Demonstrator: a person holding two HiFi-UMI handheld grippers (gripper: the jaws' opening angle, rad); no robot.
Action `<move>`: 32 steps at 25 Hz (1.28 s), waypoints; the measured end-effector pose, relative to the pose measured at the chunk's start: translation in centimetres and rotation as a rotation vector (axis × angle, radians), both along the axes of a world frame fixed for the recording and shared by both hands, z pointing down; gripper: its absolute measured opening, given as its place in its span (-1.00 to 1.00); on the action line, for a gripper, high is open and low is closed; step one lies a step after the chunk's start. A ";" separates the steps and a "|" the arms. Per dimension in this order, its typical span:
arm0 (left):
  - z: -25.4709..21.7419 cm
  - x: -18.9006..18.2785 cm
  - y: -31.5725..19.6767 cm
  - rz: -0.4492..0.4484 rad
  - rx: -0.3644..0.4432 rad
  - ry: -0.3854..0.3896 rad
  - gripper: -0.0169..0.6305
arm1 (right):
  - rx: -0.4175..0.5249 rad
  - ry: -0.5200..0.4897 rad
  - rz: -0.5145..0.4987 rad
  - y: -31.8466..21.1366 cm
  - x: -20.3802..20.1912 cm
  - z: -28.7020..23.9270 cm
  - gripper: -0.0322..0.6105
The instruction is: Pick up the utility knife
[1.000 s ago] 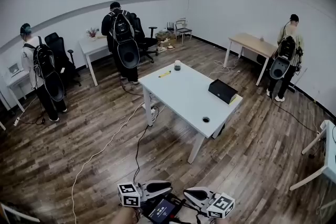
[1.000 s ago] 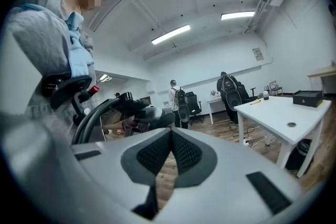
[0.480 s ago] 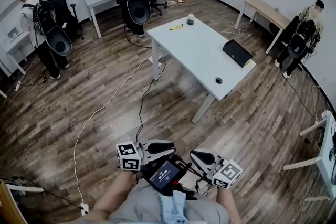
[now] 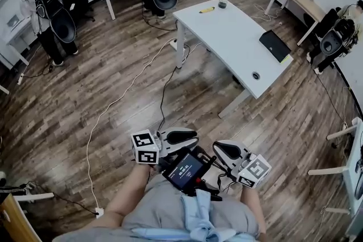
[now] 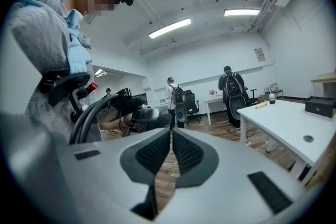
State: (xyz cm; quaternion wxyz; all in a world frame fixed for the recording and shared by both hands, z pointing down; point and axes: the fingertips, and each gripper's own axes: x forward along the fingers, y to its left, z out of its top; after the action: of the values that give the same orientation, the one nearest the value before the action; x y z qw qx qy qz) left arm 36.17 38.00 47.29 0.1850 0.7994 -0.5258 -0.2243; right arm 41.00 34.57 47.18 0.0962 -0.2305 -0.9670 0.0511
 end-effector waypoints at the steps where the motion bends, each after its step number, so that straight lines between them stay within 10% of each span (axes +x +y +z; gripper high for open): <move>1: -0.1 -0.7 0.1 0.003 -0.002 0.000 -0.71 | 0.007 0.003 -0.002 0.3 -0.8 0.1 -0.80; 32: 0.6 -13.3 -1.8 -0.016 0.015 0.010 -0.71 | 0.043 0.043 -0.031 -1.4 -13.9 1.6 -0.80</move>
State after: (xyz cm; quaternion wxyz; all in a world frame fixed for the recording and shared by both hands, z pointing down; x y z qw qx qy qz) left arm 22.83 36.15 47.91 0.1797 0.7955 -0.5295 -0.2337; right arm 27.13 33.13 48.82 0.1229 -0.2422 -0.9618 0.0337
